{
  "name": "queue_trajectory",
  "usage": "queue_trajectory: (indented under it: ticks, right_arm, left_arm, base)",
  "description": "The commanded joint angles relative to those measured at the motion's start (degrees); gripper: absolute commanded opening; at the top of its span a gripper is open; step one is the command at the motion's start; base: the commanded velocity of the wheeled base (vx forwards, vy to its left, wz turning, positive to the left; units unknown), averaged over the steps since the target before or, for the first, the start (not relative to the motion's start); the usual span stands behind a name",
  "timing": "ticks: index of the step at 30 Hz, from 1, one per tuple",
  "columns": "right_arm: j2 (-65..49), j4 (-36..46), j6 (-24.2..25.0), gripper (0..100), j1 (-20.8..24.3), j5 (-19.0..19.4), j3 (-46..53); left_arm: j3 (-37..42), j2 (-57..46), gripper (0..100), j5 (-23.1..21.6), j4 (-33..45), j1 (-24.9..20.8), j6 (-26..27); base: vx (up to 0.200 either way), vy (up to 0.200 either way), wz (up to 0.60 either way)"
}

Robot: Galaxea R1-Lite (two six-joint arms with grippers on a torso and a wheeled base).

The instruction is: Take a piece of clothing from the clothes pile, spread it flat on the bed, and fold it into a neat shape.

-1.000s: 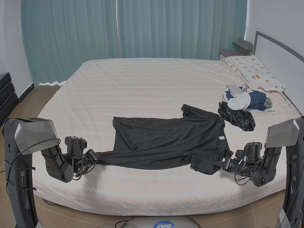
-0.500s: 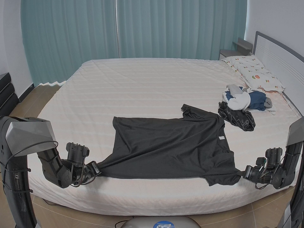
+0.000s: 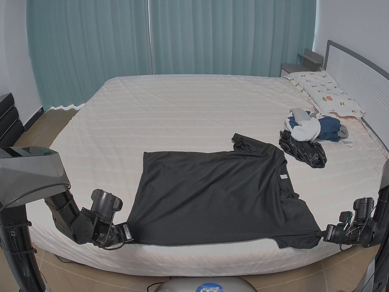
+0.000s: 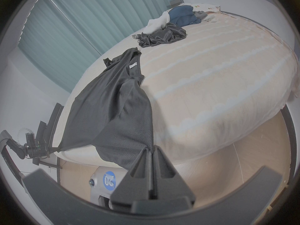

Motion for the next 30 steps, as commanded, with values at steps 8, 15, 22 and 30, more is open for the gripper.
queue_trajectory:
  ticks: [8,15,22,30]
  right_arm:
    - [4.6,-0.5,-3.5,0,-0.6,-1.6,1.0]
    - [6.4,-3.2,-3.0,100,-0.2,-2.2,0.2]
    - [3.3,-10.6,3.1,100,0.8,-2.1,-1.5]
    - [-3.3,-10.5,20.0,100,7.6,-2.1,-7.4]
  left_arm:
    - [-0.7,-0.4,0,0.2,5.2,-2.6,0.2]
    - [-1.1,-0.1,100,0.0,5.1,-2.6,-0.1]
    - [-2.9,-1.4,100,-1.0,3.6,-0.7,-0.8]
    - [-2.6,-4.7,100,-6.6,-4.2,3.4,-6.2]
  base:
    - [0.000,0.000,0.00]
    - [0.000,0.000,0.00]
    - [0.000,0.000,0.00]
    - [0.000,0.000,0.00]
